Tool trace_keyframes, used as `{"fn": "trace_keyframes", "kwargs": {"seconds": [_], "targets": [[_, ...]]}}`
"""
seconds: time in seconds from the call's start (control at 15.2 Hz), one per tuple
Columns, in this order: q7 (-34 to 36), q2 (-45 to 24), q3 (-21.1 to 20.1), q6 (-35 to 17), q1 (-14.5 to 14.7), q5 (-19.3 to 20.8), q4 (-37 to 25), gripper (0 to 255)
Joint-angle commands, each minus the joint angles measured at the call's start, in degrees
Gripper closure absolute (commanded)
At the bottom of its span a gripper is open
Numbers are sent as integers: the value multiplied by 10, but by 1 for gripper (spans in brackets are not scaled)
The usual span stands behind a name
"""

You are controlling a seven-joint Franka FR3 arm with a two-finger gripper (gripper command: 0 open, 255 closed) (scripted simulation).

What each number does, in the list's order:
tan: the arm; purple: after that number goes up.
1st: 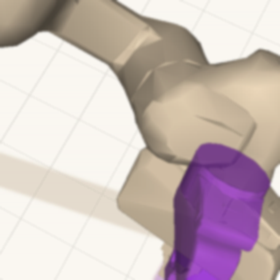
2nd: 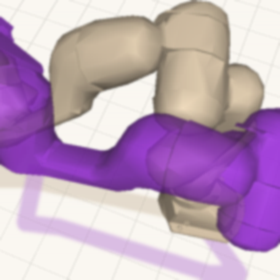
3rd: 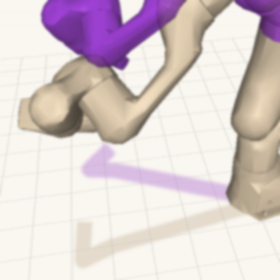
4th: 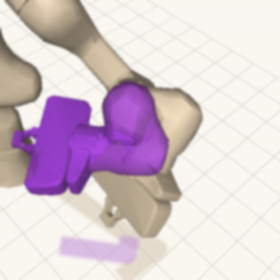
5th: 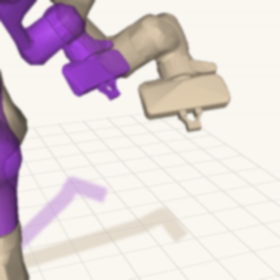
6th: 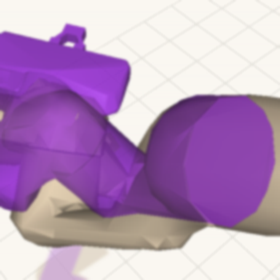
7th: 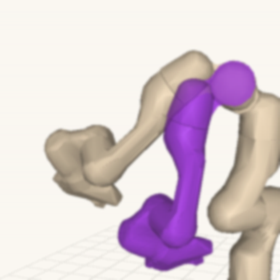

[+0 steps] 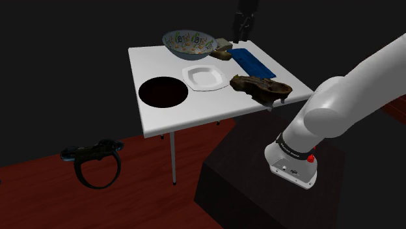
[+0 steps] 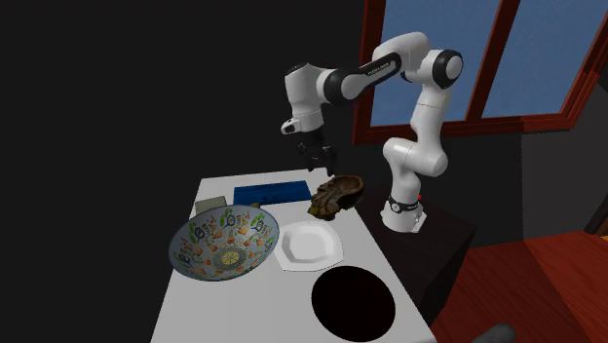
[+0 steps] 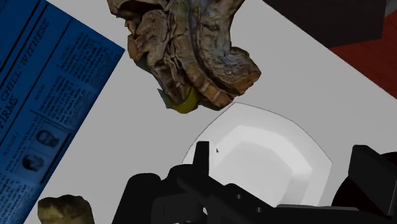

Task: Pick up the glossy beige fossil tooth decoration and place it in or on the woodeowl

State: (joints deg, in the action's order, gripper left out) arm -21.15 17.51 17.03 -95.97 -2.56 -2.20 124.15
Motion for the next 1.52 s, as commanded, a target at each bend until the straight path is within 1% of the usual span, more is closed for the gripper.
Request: {"fn": "trace_keyframes", "kwargs": {"seconds": [0.0, 0.46, 0.86, 1.19, 1.32, 1.45], "targets": [[-28, -43, 16, -14, -2, -4, -22, 0], [-120, -207, 52, -35, -20, -40, -136, 0], [-187, -356, 61, -24, -55, -84, -267, 0], [-225, -487, 52, 7, -100, -116, -412, 0], [-235, -544, 46, 27, -121, -127, -483, 0], [-241, -606, 39, 53, -145, -136, -568, 0]]}}
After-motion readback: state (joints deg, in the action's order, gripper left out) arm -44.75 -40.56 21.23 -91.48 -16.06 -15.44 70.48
